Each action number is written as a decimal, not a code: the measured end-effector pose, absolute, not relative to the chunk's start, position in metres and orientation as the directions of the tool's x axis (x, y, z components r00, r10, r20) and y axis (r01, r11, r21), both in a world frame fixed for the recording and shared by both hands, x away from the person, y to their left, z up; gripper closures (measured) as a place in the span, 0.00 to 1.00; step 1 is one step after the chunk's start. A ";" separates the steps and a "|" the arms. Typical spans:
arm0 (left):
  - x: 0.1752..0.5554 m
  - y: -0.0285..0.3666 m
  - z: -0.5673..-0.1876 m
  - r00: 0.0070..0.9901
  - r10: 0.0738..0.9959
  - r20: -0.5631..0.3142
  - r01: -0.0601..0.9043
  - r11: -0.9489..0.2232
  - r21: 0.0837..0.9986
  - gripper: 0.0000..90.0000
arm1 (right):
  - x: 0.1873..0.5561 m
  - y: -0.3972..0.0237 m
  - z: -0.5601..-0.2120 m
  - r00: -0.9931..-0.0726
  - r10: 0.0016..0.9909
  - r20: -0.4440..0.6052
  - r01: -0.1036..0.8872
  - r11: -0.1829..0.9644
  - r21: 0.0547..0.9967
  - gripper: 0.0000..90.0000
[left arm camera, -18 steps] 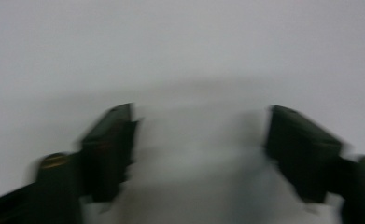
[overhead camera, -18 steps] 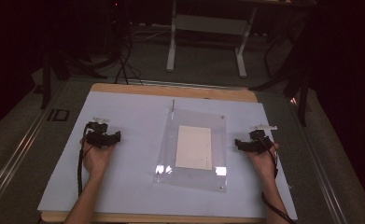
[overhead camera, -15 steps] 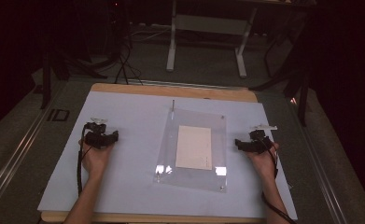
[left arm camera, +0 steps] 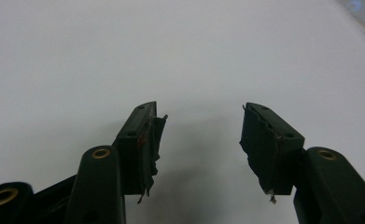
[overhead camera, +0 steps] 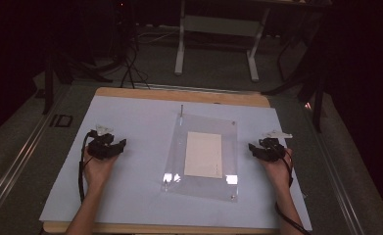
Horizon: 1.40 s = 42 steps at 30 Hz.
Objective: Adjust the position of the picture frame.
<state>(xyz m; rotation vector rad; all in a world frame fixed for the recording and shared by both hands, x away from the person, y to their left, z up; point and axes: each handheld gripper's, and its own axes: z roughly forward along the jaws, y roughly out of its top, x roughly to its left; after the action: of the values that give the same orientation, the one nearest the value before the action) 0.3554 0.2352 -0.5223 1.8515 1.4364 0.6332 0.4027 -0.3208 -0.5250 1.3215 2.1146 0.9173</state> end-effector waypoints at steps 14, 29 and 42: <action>0.342 0.224 -0.519 0.373 0.926 -0.057 0.572 -0.181 0.800 0.55 | 0.398 -0.309 -0.515 -0.460 0.887 -0.043 0.543 0.320 0.777 0.54; 0.326 0.214 -0.517 0.469 0.878 -0.100 0.561 -0.208 0.801 0.56 | 0.410 -0.281 -0.500 -0.548 0.835 -0.055 0.497 0.377 0.781 0.53; 0.312 0.202 -0.514 0.555 0.827 -0.092 0.538 -0.272 0.798 0.55 | 0.429 -0.251 -0.492 -0.611 0.789 -0.067 0.460 0.422 0.781 0.54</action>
<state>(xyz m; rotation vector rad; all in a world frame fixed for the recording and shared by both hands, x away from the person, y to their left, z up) 0.3124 0.2023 -0.5143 1.9560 1.1019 0.4376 0.4295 -0.2509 -0.4924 1.0615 2.2547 1.0431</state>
